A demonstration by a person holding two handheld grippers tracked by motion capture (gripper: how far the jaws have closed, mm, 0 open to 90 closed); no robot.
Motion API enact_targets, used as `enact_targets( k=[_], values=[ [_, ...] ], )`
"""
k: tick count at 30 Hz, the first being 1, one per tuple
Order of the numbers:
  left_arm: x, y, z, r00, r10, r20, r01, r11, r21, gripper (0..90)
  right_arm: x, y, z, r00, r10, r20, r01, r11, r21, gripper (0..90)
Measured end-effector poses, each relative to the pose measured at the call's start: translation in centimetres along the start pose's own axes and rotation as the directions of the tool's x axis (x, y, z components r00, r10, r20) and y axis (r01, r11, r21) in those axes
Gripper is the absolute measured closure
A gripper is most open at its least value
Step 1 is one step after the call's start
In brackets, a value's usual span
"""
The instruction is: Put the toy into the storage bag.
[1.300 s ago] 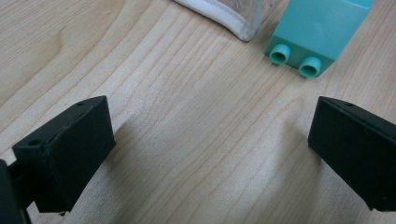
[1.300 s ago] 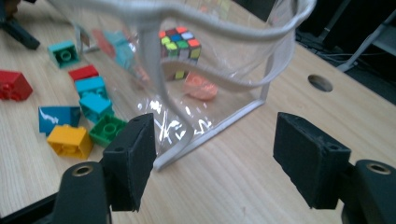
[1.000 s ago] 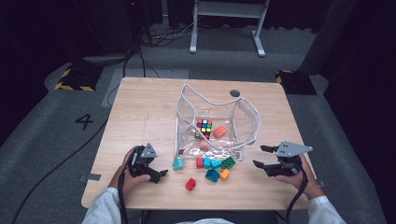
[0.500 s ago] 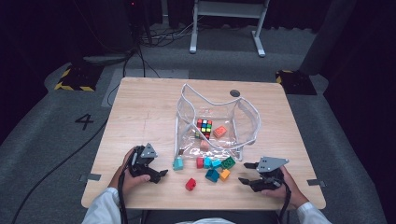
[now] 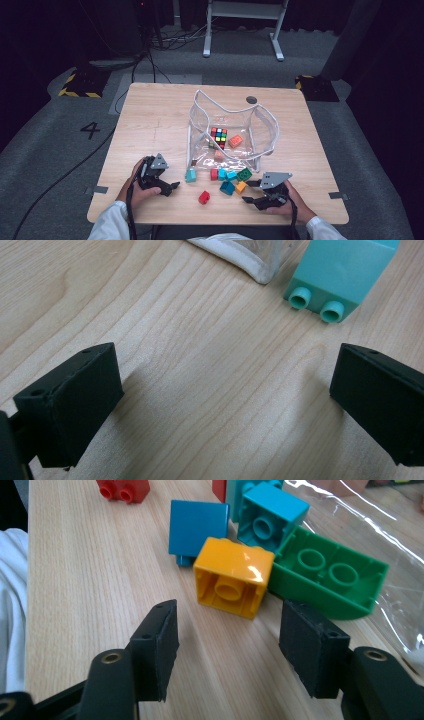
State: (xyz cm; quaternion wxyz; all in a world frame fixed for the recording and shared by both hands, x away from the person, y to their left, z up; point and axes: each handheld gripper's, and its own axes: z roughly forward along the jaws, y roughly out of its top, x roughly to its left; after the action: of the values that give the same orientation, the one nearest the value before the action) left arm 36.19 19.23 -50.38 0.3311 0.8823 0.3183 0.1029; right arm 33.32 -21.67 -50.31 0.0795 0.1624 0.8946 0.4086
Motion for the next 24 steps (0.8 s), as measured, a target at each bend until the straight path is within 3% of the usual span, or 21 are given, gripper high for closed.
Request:
enact_targets(
  k=[10, 12, 16, 18, 24],
  values=[
    [0.0, 0.0, 0.0, 1.0000, 0.000, 0.001, 0.000, 1.0000, 0.000, 0.4, 0.5, 1.0, 1.2, 1.0000, -0.006, -0.002, 0.006, 1.000, -0.002, 39.3],
    [0.0, 0.0, 0.0, 1.0000, 0.000, 0.000, 0.000, 1.0000, 0.000, 0.4, 0.7, 1.1, 1.2, 0.9998, 0.020, 0.005, -0.020, 1.000, 0.012, 39.6],
    [0.0, 0.0, 0.0, 1.0000, 0.000, 0.000, 0.000, 1.0000, 0.000, 0.4, 0.6, 1.2, 1.5, 1.0000, 0.005, 0.004, -0.005, 1.000, 0.001, 40.9],
    [0.0, 0.0, 0.0, 1.0000, 0.000, -0.001, 0.000, 1.0000, 0.001, 0.4, 0.7, 1.2, 1.4, 0.9997, 0.024, 0.005, -0.024, 1.000, 0.008, 47.3],
    [0.0, 0.0, 0.0, 1.0000, 0.000, 0.000, 0.000, 1.0000, 0.000, 0.4, 0.5, 1.2, 1.4, 1.0000, 0.006, 0.008, -0.006, 1.000, -0.011, 56.8]
  ],
)
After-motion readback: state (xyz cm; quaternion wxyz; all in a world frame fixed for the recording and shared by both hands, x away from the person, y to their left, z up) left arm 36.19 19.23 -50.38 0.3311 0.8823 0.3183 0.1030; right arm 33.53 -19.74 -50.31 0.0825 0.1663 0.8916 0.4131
